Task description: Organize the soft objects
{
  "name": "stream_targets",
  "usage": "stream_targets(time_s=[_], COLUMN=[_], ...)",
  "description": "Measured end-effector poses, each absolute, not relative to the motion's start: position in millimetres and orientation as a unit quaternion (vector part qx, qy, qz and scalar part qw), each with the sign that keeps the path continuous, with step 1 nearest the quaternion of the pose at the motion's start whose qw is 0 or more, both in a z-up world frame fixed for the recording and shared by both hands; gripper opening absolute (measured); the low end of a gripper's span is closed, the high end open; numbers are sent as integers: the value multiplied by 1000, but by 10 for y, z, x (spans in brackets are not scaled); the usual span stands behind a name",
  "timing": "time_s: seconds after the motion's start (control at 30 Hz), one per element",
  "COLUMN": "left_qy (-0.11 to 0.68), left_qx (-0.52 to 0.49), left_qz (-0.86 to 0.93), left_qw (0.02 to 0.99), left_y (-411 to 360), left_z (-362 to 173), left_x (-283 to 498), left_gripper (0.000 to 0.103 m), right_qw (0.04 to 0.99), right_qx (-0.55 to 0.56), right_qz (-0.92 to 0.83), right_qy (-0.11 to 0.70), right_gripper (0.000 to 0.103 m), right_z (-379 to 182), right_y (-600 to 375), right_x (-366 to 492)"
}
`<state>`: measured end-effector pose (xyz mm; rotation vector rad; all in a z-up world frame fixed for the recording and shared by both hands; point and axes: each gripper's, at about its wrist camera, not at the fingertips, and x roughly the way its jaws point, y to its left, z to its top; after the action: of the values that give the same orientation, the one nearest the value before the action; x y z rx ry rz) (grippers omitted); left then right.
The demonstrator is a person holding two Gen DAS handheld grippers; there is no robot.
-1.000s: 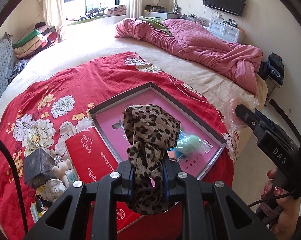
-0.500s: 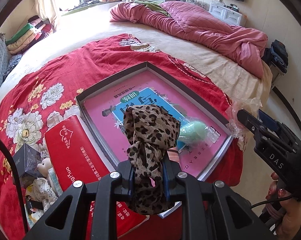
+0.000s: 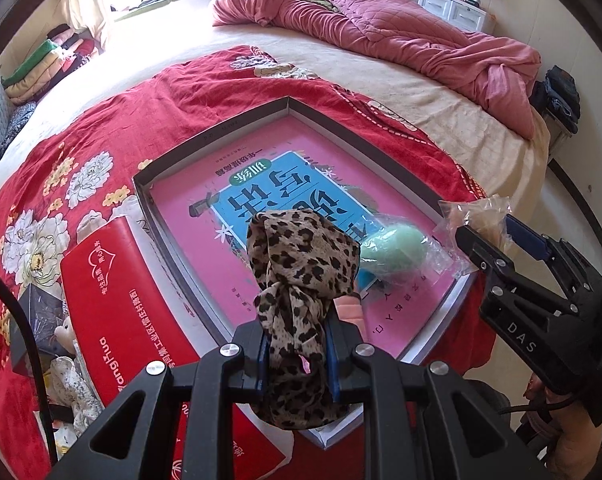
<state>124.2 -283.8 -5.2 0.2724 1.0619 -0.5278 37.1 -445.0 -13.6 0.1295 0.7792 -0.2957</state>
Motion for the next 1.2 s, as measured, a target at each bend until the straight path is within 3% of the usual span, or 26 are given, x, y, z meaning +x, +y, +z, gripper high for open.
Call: stream_targets(time_s=[1.2], left_qy=[545], left_qx=[128], left_qz=[-251], left_qw=[790], left_y=[-3040], left_z=[-333], left_x=[1389], left_gripper=[23], right_qw=[911], right_qx=[81], right_qz=[-96], right_qy=[392], right_gripper=[64], right_z=[-408], right_y=[-4352], right_x=[519])
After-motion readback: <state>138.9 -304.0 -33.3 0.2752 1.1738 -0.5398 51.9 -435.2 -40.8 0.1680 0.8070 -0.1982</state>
